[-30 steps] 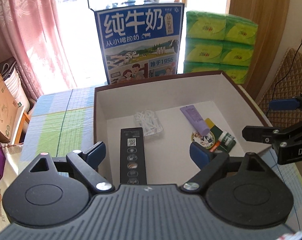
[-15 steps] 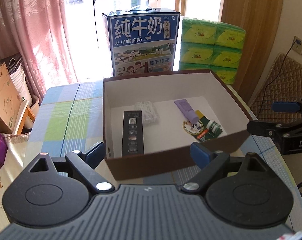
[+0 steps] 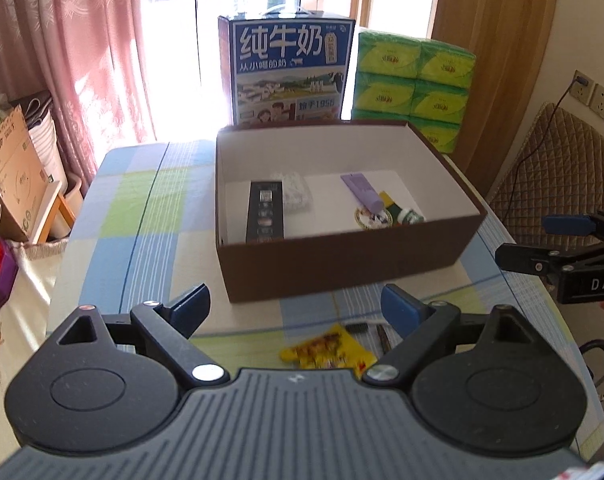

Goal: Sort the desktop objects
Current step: 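Withdraw both tools from the box toward the remaining table items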

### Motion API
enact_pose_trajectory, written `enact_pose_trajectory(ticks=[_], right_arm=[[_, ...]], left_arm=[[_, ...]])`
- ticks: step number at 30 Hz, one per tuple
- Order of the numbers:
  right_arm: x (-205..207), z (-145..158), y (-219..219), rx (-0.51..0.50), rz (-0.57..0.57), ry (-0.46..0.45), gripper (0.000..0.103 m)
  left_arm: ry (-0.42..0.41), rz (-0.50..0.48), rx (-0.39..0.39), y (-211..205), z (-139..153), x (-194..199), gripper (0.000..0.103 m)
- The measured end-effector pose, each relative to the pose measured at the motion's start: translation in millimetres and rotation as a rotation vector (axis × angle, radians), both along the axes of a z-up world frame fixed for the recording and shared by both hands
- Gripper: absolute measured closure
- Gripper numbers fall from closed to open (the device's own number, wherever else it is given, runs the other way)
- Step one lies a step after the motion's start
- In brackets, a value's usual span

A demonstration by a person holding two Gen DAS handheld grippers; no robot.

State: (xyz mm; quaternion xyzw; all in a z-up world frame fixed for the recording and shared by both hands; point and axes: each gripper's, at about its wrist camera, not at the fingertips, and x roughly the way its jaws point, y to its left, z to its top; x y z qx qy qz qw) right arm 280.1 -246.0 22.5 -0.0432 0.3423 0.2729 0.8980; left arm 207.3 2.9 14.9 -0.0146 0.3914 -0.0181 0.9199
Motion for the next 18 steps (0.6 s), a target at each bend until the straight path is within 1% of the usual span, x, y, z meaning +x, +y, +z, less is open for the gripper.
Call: enact_pose_trajectory(ticks=[6,9,18], right_arm=[[-19.7,-10.6,-3.4,-0.014,0.006,0.02,0.002],[-27.8,-18.3,-5.9,-0.038,0.003,0.027,0.002],[-47.4,-49.4,-15.2,-0.078,0.0,0.122,0.002]], left_arm=[[0.045,0.006,-0.023,-4.3,-14.8,-23.3,0.013],[0.069,0.01,-0.028,-5.6,-22.6,-32.5,0.013],[0.156,0.02,-0.037,-6.4,-47.9,-49.6,0.013]])
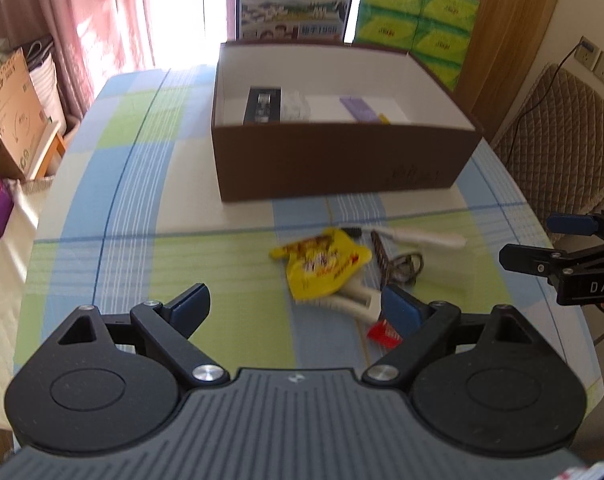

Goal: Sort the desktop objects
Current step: 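Withdraw both tools from the box toward the remaining table items, then grasp the yellow snack pouch with the left tool while the right tool grasps the clear cup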

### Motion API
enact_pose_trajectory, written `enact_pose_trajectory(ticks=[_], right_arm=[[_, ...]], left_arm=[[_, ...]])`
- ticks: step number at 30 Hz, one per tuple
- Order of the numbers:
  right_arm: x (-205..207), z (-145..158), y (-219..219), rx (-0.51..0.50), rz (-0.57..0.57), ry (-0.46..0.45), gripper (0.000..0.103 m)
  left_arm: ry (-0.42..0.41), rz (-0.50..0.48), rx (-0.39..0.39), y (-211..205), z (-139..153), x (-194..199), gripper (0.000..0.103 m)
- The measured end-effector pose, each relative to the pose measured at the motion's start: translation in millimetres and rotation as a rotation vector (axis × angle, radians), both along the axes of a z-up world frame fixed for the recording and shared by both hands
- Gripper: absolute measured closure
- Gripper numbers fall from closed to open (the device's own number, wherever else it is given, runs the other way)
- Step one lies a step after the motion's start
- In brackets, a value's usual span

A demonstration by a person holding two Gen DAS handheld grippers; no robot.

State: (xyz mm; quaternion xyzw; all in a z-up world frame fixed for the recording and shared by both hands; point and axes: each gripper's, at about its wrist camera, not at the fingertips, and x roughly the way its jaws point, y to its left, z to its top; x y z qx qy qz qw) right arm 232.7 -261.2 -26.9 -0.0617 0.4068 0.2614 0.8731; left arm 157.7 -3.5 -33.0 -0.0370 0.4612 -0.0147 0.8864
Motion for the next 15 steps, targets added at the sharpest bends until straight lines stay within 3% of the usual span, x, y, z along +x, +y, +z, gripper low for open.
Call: enact_pose_trajectory(ticks=[15], right_arm=[[-19.4,-38.5,6.1,-0.029,0.053,0.086,0.002]], left_arm=[[0.084,0.0,0.005,-4.9,-31.4,-5.8,0.013]])
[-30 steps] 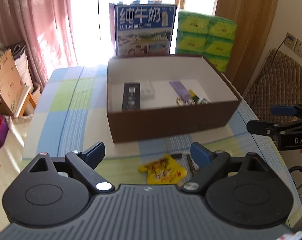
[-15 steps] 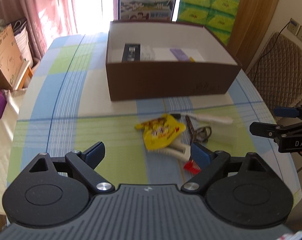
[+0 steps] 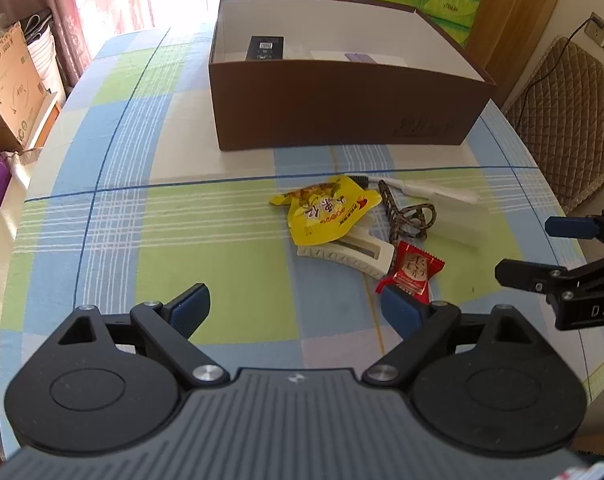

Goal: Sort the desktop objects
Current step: 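Grasp the yellow snack pouch with the left tool while the right tool grasps the clear cup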

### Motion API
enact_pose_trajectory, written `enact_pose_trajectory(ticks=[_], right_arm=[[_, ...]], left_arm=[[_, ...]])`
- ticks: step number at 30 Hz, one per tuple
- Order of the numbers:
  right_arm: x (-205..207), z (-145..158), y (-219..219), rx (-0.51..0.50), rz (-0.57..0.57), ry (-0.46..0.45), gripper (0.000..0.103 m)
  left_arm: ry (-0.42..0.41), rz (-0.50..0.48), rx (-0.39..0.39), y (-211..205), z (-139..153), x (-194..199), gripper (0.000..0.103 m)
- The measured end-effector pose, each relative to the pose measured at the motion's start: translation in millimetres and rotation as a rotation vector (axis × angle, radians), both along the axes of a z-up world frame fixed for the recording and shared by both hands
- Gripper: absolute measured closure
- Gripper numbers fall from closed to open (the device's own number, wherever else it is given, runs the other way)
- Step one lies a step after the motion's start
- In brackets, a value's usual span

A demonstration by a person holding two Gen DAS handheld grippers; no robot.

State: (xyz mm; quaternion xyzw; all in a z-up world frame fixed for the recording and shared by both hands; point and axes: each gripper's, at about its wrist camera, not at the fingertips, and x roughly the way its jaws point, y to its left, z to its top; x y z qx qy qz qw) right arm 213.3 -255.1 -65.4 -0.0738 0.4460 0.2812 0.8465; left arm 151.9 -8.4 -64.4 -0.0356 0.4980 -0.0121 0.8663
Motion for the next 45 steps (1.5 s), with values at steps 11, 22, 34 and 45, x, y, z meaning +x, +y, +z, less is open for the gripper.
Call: enact_pose_trajectory(ticks=[11,22,34,45], right_arm=[[3.1,-17.4,-1.4,-0.011,-0.005,-0.039,0.002],[17.0,-33.1,-5.6,-0.059,0.03,-0.087,0.009],[32.0,-43.5,-17.2,-0.055,-0.012,-0.041,0.009],[41.6,-53.6,-29.3,-0.05,-0.061,-0.001,0.009]], left_arm=[[0.004,-0.009,-0.003,-5.1,-13.1,4.9,0.013],[-0.003,-0.066,0.012,-13.0,-19.8,21.0,0.013],[-0.037,-0.154,0.117,-48.6,-39.8,72.0,0.014],[0.02,-0.092,0.127,-43.0,-67.0,117.5,0.032]])
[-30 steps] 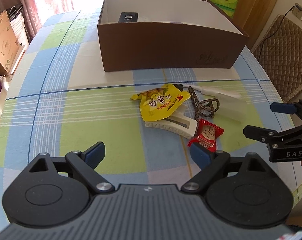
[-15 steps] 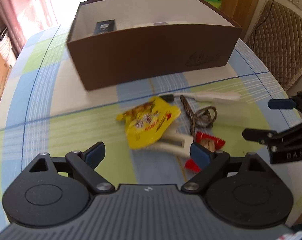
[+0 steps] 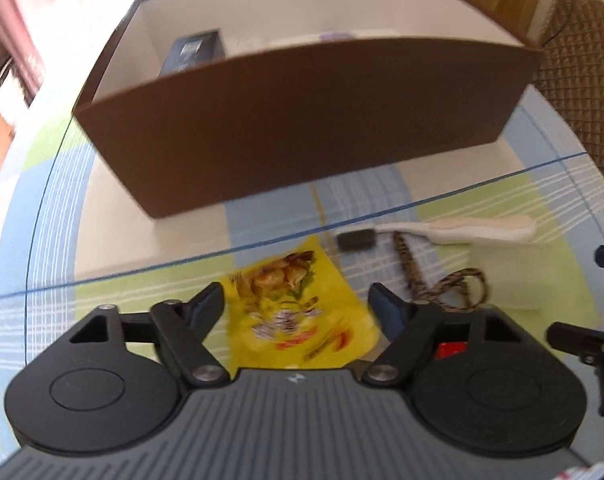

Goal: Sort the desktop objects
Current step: 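Grasp the yellow snack pouch with the left tool while the right tool grasps the clear cup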

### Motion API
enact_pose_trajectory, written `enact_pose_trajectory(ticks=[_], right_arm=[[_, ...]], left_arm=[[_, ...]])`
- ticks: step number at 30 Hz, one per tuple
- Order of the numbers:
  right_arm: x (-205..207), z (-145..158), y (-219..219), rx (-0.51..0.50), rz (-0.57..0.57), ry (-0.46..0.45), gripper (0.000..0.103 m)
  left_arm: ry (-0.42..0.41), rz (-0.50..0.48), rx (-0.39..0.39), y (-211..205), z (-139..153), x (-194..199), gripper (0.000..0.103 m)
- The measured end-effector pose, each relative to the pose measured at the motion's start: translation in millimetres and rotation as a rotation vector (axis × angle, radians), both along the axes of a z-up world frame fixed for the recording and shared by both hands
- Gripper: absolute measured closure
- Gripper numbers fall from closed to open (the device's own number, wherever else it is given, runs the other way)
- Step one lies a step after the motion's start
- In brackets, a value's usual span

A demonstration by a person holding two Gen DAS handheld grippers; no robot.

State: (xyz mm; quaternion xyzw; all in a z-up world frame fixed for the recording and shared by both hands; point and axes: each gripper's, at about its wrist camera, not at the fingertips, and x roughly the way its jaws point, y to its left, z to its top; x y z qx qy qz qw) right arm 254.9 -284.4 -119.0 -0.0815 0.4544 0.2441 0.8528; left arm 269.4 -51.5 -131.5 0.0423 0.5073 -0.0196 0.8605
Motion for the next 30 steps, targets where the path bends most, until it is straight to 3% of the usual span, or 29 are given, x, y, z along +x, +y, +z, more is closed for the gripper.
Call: enact_pose_trajectory(ticks=[1,9,14,22,27,30], right_arm=[[0.6,-0.6,-0.5,0.0,-0.003,0.002,0.009],[7.0,-2.6,0.7,-0.002,-0.005,0.006,0.009],[10.8,-3.0,5.1,-0.008,0.01,0.001,0.009],[11.8,-1.5,14.5,-0.02,0.039,-0.013,0.009],[8.3,-1.8,25.8,-0.049,0.094,-0.041,0.01],[7.4,-1.6,34.0,-0.078,0.142,-0.083,0.025]], left_arm=[[0.006,0.008,-0.006,4.1,-1.2,0.9,0.037],[0.028,0.088,-0.084,53.7,-0.5,-8.9,0.042],[0.056,0.199,-0.227,98.1,-1.6,-21.9,0.047],[0.049,0.206,-0.163,114.4,-2.4,-41.4,0.048],[0.038,0.191,-0.118,109.3,-6.3,-42.6,0.042],[0.026,0.194,-0.116,111.6,-7.9,-41.1,0.042]])
